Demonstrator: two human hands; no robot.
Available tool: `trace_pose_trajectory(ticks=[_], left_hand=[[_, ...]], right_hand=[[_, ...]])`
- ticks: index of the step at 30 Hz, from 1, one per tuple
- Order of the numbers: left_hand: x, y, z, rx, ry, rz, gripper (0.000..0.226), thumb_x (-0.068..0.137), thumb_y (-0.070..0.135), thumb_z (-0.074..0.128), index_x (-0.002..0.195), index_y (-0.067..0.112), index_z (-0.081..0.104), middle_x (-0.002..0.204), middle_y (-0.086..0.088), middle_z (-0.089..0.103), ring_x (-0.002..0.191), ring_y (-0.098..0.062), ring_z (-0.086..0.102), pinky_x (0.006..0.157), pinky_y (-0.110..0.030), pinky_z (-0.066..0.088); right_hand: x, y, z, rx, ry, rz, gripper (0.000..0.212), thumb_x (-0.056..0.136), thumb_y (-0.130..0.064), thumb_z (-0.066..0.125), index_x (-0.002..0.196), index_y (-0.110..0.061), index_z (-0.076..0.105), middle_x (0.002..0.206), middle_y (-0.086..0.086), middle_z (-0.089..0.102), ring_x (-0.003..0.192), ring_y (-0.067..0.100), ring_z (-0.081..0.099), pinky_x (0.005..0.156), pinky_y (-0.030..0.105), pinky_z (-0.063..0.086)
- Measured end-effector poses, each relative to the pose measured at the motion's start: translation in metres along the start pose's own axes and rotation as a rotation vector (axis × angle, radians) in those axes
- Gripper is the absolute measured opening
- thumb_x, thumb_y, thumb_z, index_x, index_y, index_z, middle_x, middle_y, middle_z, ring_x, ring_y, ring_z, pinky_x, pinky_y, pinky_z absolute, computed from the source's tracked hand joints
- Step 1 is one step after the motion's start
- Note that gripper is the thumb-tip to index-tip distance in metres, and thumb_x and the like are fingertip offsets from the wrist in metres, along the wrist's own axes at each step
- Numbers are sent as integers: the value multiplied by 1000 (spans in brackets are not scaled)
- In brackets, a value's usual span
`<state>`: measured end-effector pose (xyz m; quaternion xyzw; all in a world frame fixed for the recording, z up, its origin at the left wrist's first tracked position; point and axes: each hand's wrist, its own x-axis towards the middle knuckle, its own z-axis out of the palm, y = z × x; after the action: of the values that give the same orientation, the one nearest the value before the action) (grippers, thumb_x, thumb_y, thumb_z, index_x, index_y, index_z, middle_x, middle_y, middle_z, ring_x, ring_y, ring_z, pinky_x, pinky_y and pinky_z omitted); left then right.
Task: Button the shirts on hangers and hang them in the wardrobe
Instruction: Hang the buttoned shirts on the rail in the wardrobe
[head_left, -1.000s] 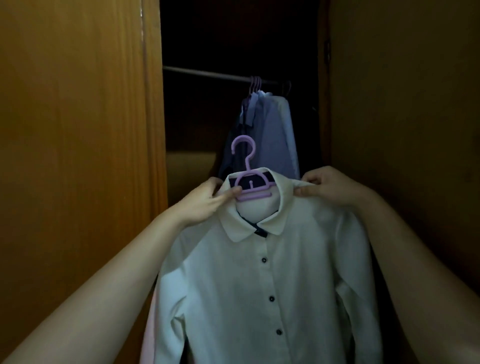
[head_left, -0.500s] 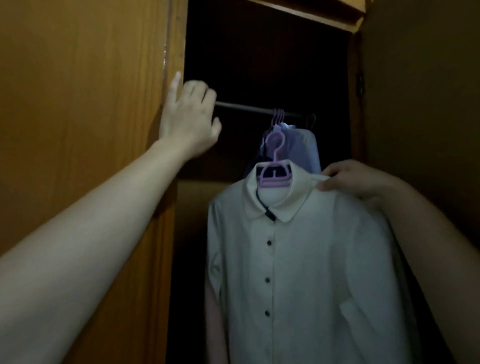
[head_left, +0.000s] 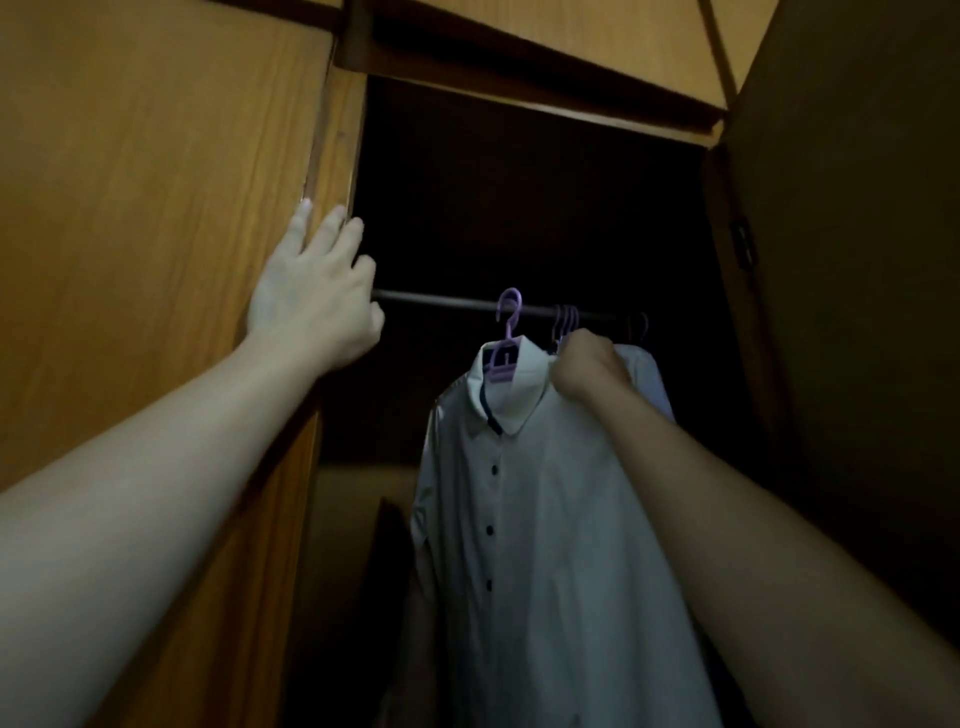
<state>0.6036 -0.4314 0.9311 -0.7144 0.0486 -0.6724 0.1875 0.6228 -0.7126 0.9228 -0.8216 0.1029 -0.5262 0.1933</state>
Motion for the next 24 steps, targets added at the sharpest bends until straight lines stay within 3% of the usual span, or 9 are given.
trace_pose_trajectory(ticks=[9,16,21,24], left_hand=[[-1,3,-4,65,-44,5,60,97,47,37,148,15,46,168,-12,13,157,-29,0,125,-53,3],[-2,2,-3,105,-85,49,54,98,45,34,135,18,62,166,-12,21,156,-33,-3,124,-57,2],[-1,3,0,118,-89,50,53,96,47,34,126,20,69,164,-12,26,156,-35,-1,124,-59,2],[-1,2,1,122,-80,54,53,96,48,33,122,21,71,162,-12,30,156,-35,1,123,-59,3]], right_hand=[[63,-9,32,66,124,134,22,94,-4,52,112,-3,65,121,20,62,110,39,61,79,40,49],[88,-11,36,-199,234,10,24,94,3,50,115,-2,60,121,21,61,110,37,60,71,38,44],[94,-3,59,-387,212,-29,31,95,1,47,122,-4,60,128,21,58,117,36,57,88,41,49],[93,6,81,-470,185,-69,30,95,0,47,119,-5,63,124,17,61,115,31,60,86,38,51]])
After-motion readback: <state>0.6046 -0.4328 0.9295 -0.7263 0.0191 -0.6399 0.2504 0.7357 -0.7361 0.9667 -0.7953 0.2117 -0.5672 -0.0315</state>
